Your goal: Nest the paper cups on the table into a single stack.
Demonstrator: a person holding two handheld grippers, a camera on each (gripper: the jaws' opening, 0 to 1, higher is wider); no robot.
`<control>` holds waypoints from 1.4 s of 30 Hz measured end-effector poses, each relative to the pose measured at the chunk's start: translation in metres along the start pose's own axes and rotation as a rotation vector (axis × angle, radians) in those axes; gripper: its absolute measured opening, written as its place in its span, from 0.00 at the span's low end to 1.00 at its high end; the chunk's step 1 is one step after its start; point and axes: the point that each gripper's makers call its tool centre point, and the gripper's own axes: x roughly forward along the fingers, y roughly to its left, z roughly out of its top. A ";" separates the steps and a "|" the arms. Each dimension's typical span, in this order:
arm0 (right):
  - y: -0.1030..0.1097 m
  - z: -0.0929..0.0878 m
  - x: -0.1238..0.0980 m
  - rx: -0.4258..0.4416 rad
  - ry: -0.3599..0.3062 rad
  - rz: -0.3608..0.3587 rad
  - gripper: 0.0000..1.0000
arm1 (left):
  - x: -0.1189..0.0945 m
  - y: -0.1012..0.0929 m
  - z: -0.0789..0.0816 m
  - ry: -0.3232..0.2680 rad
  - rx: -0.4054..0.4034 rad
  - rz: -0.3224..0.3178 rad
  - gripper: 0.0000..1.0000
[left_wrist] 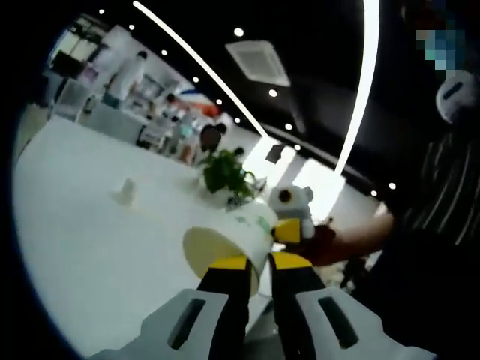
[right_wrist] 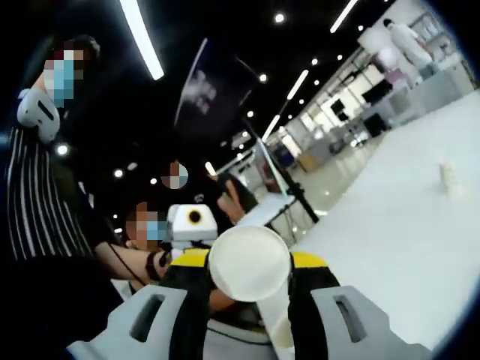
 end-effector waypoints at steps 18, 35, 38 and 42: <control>0.003 -0.005 -0.006 0.049 -0.046 0.039 0.39 | 0.005 -0.015 -0.002 0.091 0.008 -0.058 0.00; 0.001 -0.001 -0.009 0.054 -0.073 0.029 0.39 | 0.006 -0.014 0.000 0.107 0.004 -0.056 0.00; 0.000 -0.001 -0.010 0.058 -0.079 0.026 0.39 | 0.005 -0.013 -0.001 0.112 0.000 -0.052 0.00; 0.000 -0.001 -0.012 0.057 -0.079 0.023 0.39 | 0.004 -0.013 0.000 0.110 -0.004 -0.051 0.00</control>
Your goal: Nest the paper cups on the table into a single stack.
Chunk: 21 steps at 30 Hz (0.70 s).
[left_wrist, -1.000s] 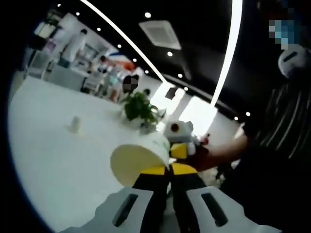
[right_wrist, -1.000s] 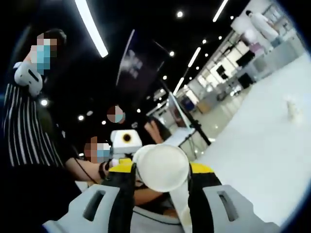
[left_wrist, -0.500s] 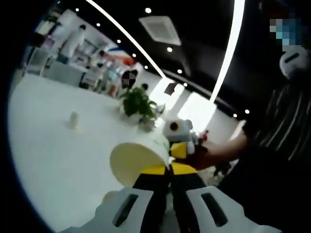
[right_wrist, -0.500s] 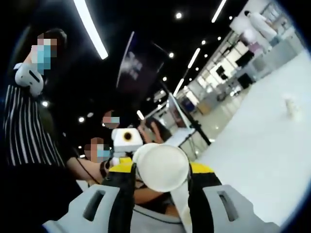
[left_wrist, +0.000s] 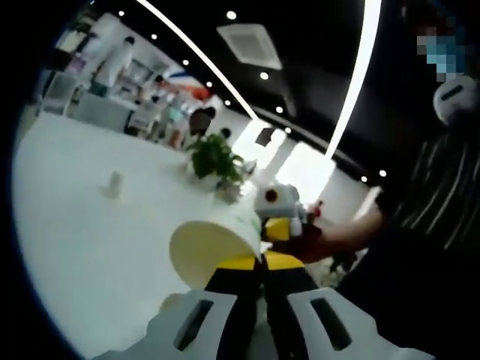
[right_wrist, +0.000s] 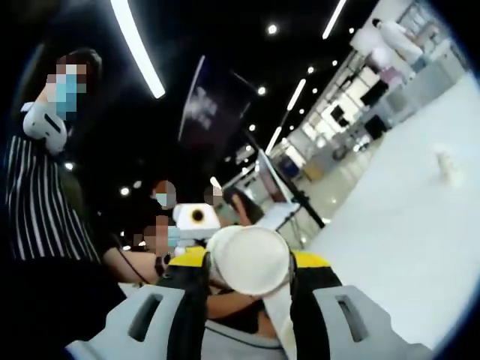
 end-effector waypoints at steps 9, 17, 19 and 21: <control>-0.010 0.011 -0.014 -0.019 -0.033 -0.042 0.40 | 0.000 0.001 0.001 0.005 -0.002 0.002 0.00; -0.022 0.024 -0.034 -0.039 -0.066 -0.091 0.40 | -0.003 0.003 0.001 0.003 -0.006 0.007 0.00; -0.026 0.026 -0.039 -0.047 -0.069 -0.108 0.40 | -0.005 0.004 0.000 0.005 -0.007 0.010 0.00; -0.029 0.028 -0.043 -0.054 -0.071 -0.117 0.40 | -0.006 0.005 0.000 0.006 -0.008 0.013 0.00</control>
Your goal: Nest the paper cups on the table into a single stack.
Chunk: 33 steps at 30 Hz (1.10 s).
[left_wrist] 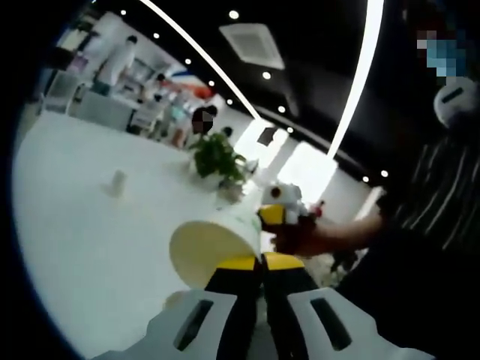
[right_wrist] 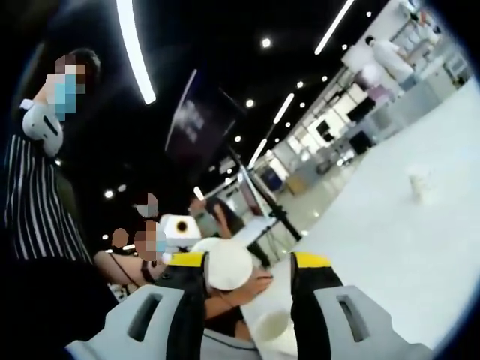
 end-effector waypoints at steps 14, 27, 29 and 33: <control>-0.033 0.026 -0.026 -0.117 -0.007 -0.137 0.50 | -0.010 0.006 -0.009 0.074 0.017 0.040 0.00; -0.062 0.030 -0.046 -0.125 0.012 -0.264 0.75 | -0.009 0.010 -0.023 0.183 0.041 0.071 0.00; -0.065 0.027 -0.048 -0.121 0.022 -0.281 0.79 | -0.009 0.011 -0.027 0.206 0.049 0.077 0.00; -0.069 0.025 -0.052 -0.118 0.020 -0.299 0.82 | -0.009 0.013 -0.035 0.255 0.070 0.089 0.00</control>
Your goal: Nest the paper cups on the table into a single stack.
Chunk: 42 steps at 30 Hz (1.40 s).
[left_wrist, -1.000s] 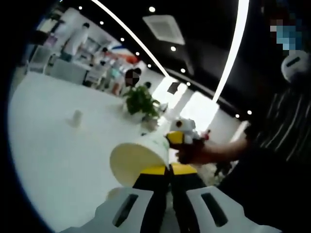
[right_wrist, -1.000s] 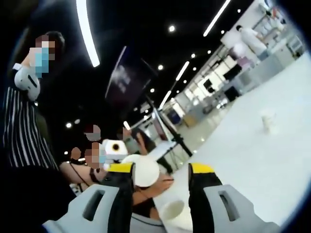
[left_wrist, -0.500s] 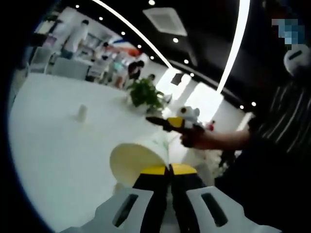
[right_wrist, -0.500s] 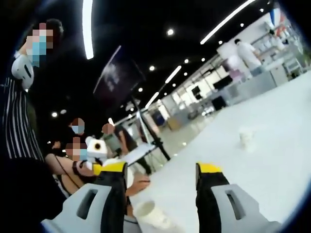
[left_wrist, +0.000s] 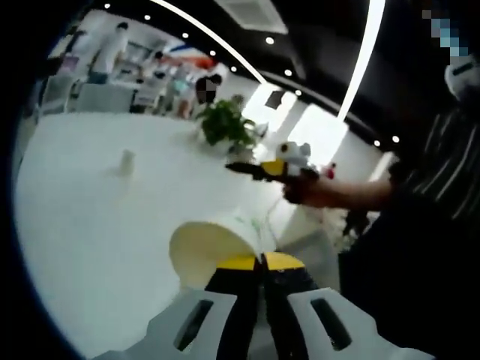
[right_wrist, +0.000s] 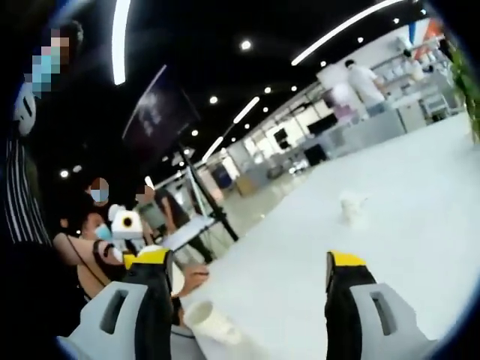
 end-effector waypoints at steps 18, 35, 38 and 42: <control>-0.020 0.000 -0.013 -0.028 -0.008 -0.084 0.98 | 0.001 0.002 -0.013 0.064 0.007 0.013 0.00; -0.023 0.000 -0.014 -0.023 -0.017 -0.104 0.97 | 0.003 0.011 -0.020 0.122 0.011 0.040 0.00; -0.024 -0.001 -0.014 -0.014 -0.019 -0.105 0.97 | 0.004 0.015 -0.025 0.158 0.014 0.055 0.00; -0.024 -0.001 -0.014 -0.007 -0.024 -0.107 0.97 | 0.005 0.017 -0.031 0.220 0.055 0.073 0.00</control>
